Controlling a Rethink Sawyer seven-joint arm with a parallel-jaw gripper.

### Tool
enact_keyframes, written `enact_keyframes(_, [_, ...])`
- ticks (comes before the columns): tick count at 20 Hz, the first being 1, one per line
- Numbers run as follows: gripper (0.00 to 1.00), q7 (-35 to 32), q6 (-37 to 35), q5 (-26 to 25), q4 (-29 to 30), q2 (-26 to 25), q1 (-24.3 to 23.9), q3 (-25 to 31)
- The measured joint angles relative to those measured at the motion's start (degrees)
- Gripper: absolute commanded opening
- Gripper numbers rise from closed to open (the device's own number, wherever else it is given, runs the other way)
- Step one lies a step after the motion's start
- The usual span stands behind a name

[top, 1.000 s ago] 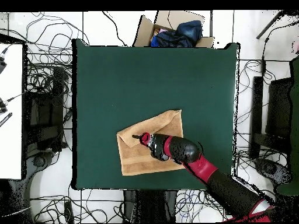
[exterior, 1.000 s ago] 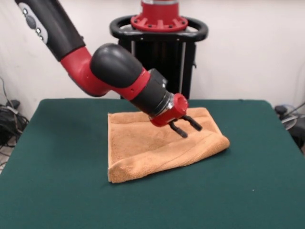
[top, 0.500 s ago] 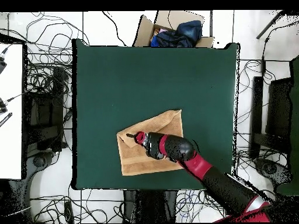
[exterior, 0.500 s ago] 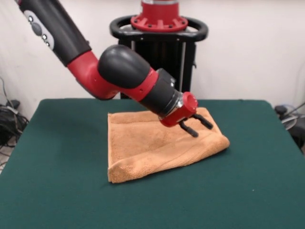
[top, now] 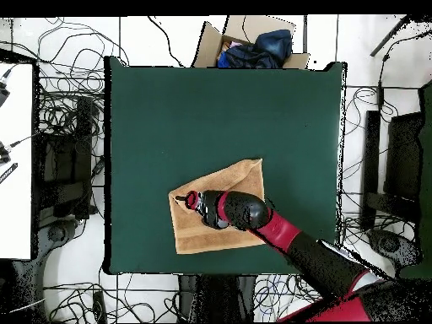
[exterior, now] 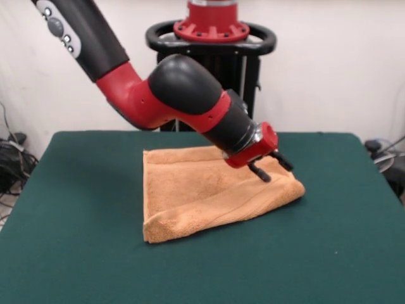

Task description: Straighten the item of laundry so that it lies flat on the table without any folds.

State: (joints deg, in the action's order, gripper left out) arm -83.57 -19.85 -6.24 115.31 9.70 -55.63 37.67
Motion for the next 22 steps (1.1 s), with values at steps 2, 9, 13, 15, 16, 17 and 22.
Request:
enact_keyframes(2, [1.0, 0.0, 0.0, -0.01, 0.01, 0.79, 0.66, -0.12])
enact_keyframes(9, [1.0, 0.0, 0.0, -0.02, 0.02, 2.51, 1.53, -1.33])
enact_keyframes(13, [1.0, 0.0, 0.0, -0.01, 0.02, 3.58, 1.77, -2.27])
enact_keyframes(15, [1.0, 0.0, -0.01, -0.02, 0.03, 4.08, 1.84, -2.69])
enact_keyframes(16, [1.0, 0.0, -0.01, -0.02, 0.03, 4.37, 1.89, -2.92])
enact_keyframes(17, [1.0, 0.0, -0.01, -0.02, 0.03, 4.59, 1.93, -3.02])
enact_keyframes(22, [1.0, 0.0, -0.01, -0.02, 0.03, 6.92, 2.73, -3.73])
